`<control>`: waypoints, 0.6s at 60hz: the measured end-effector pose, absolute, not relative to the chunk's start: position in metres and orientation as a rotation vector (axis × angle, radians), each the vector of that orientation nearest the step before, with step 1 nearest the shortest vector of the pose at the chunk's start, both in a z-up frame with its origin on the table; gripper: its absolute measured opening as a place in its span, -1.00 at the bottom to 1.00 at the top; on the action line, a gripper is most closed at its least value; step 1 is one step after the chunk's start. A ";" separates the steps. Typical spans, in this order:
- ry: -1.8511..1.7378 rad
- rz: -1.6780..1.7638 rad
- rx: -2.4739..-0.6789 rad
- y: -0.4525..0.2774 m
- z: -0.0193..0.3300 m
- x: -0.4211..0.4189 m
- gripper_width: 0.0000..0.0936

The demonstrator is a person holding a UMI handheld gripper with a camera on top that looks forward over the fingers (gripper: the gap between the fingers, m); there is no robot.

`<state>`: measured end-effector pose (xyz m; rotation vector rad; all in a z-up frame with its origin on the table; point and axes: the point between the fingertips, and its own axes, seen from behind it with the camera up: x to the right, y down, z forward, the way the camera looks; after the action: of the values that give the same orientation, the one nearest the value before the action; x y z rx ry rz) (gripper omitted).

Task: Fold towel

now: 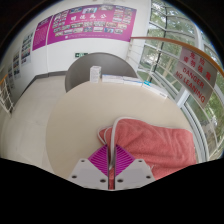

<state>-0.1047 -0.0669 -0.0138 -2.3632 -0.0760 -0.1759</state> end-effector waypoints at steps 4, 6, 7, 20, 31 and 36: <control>-0.069 -0.072 -2.357 -0.068 0.002 -0.123 -0.90; -0.068 -0.008 -2.338 -0.066 0.017 -0.140 -0.90; -0.070 0.026 -2.326 -0.065 0.024 -0.147 -0.90; 0.026 0.407 -2.154 -0.057 0.155 -0.183 -0.90; 0.104 0.291 -2.220 -0.047 0.115 -0.086 -0.85; 0.121 0.211 -2.324 -0.050 0.066 -0.037 -0.27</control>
<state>-0.0374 -0.0501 0.0656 -2.3242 0.1211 0.2110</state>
